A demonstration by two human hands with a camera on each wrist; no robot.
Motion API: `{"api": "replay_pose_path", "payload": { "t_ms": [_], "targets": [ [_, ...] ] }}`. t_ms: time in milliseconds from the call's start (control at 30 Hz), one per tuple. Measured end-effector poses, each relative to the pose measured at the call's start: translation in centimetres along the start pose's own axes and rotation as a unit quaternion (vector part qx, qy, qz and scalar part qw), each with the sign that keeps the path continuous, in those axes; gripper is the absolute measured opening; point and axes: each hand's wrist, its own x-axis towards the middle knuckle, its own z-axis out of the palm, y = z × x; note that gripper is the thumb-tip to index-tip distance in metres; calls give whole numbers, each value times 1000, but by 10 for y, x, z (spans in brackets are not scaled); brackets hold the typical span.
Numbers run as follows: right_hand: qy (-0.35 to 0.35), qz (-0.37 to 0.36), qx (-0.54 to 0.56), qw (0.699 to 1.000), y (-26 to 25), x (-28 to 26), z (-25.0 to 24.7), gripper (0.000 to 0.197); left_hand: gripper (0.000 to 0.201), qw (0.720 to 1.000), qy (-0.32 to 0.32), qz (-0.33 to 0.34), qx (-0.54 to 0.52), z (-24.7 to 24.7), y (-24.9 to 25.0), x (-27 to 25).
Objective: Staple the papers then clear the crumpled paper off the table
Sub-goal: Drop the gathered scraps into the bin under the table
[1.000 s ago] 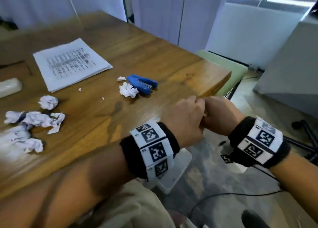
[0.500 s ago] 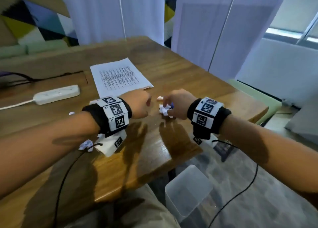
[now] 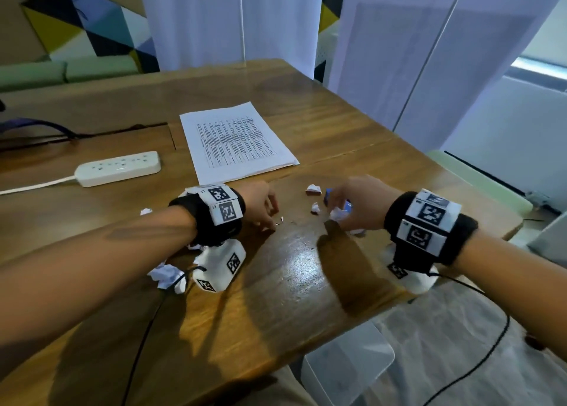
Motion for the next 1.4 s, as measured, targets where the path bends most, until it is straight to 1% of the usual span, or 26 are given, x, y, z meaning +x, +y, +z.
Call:
{"api": "replay_pose_path", "payload": {
  "t_ms": [133, 233, 300, 367, 467, 533, 600, 667, 767, 833, 933, 1000, 1100, 1233, 1333, 1400],
  "targets": [
    [-47, -3, -22, 999, 7, -17, 13, 27, 34, 999, 14, 27, -26, 3, -1, 8],
    [-65, 0, -49, 997, 7, -19, 19, 31, 34, 996, -3, 44, -78, 5, 3, 11],
    [-48, -11, -59, 997, 4, -17, 19, 34, 34, 991, -12, 46, -128, 4, 4, 11],
    [-15, -36, -50, 998, -1, -13, 19, 36, 34, 989, 10, 41, -145, 1, -1, 12],
    [-5, -71, -22, 997, -14, -3, 18, 32, 27, 994, 46, 23, -93, -2, -10, 11],
    [-22, -74, -21, 997, -23, 5, 21, 29, 21, 998, 38, 14, -57, -2, -13, 7],
    [-45, -68, -50, 995, -30, 12, 26, 28, 17, 999, 22, 19, -21, 1, -10, 4],
    [-53, -61, -83, 993, -34, 17, 30, 28, 16, 999, 25, 25, 7, 6, -4, 4],
    [-41, -67, -88, 993, -41, 20, 31, 28, 16, 999, 31, 28, 7, 12, 6, 7],
    [-39, -73, -65, 994, -43, 22, 31, 29, 17, 999, 36, 32, 9, 13, 8, 10],
    [-37, -48, 0, 998, -38, 24, 28, 32, 15, 999, 29, 22, -6, 10, 2, 9],
    [-36, -44, 13, 998, -35, 28, 28, 30, 16, 999, 23, 9, -25, 9, -5, 8],
    [-41, -55, 20, 997, -40, 33, 29, 30, 15, 999, 29, 15, -22, 10, -6, 5],
    [-8, -40, 62, 997, -37, 47, 27, 27, 16, 999, 22, 18, -14, 2, -9, 1],
    [-30, -49, 84, 995, -35, 55, 28, 40, 17, 1000, 13, 12, -1, -3, -21, -4],
    [-39, -65, 94, 993, -36, 60, 28, 37, 17, 1000, 3, 12, 2, -3, -27, -8]
  ]
}}
